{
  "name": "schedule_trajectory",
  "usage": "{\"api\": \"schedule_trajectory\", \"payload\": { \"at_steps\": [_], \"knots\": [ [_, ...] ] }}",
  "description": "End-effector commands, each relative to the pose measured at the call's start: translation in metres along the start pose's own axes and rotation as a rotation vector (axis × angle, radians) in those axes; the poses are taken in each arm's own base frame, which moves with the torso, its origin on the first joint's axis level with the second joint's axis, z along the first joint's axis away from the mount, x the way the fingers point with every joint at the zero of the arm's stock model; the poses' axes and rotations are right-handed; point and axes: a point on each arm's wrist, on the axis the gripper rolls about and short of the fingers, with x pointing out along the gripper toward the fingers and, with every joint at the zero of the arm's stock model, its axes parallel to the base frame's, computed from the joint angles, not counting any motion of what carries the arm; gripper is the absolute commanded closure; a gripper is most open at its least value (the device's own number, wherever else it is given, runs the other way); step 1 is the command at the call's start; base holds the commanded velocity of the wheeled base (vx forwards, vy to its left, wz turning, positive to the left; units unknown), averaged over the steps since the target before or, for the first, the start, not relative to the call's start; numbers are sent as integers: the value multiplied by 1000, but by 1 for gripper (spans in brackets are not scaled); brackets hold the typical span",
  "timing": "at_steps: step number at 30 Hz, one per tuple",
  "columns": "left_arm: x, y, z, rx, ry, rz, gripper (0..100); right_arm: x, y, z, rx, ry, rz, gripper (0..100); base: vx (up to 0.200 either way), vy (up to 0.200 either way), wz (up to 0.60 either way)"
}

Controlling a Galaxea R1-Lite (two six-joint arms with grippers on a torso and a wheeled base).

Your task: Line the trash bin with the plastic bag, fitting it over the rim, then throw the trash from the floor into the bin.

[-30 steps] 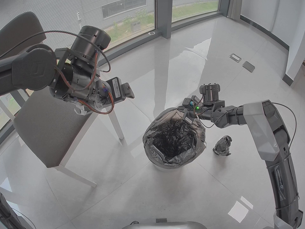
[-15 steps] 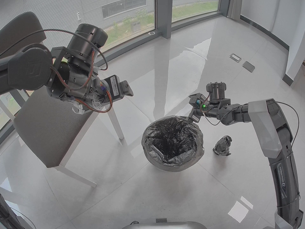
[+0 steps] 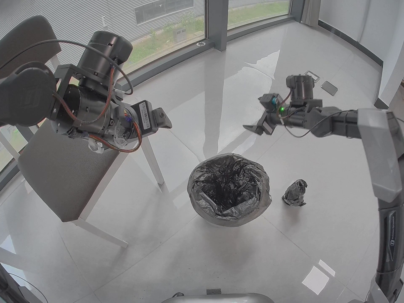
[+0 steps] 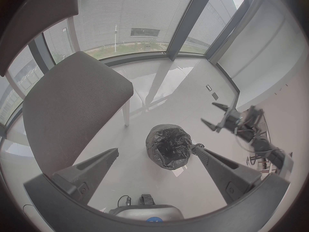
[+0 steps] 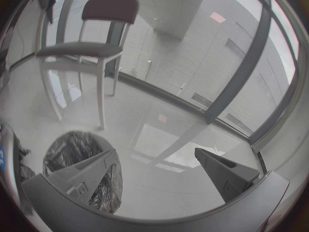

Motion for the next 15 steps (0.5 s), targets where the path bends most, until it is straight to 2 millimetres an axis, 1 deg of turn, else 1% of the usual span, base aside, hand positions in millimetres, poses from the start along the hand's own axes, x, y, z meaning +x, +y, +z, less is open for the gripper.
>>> {"api": "schedule_trajectory", "payload": {
  "at_steps": [1, 2, 4, 5, 6, 8, 11, 12, 15],
  "knots": [
    [-4, 12, -18, 56, -21, -18, 0, -86, 12, 30, 218, 91, 34, 0, 0, 0, 0],
    [-3, 13, -20, 64, -25, -21, 0, -88, 16, 20, 237, 131, 38, 0, 0, 0, 0],
    [-1, 16, -25, 86, -36, -25, 0, -94, 29, -16, 303, 274, 41, 0, 0, 0, 0],
    [0, 17, -27, 92, -36, -25, 0, -98, 34, -24, 333, 312, 45, 0, 0, 0, 0],
    [0, 19, -30, 105, -35, -24, 0, -103, 46, -36, 402, 372, 58, 0, 0, 0, 0],
    [1, 22, -36, 133, -23, -15, 0, -110, 66, -55, 535, 456, 73, 0, 0, 0, 0],
    [3, 26, -40, 155, -22, -11, 0, -119, 89, -80, 684, 538, 60, 0, 0, 0, 0],
    [3, 26, -40, 155, -26, -12, 0, -121, 91, -86, 701, 549, 44, 0, 0, 0, 0],
    [5, 28, -39, 147, -51, -17, 0, -127, 88, -118, 719, 586, -12, 0, 0, 0, 0]
  ]
}}
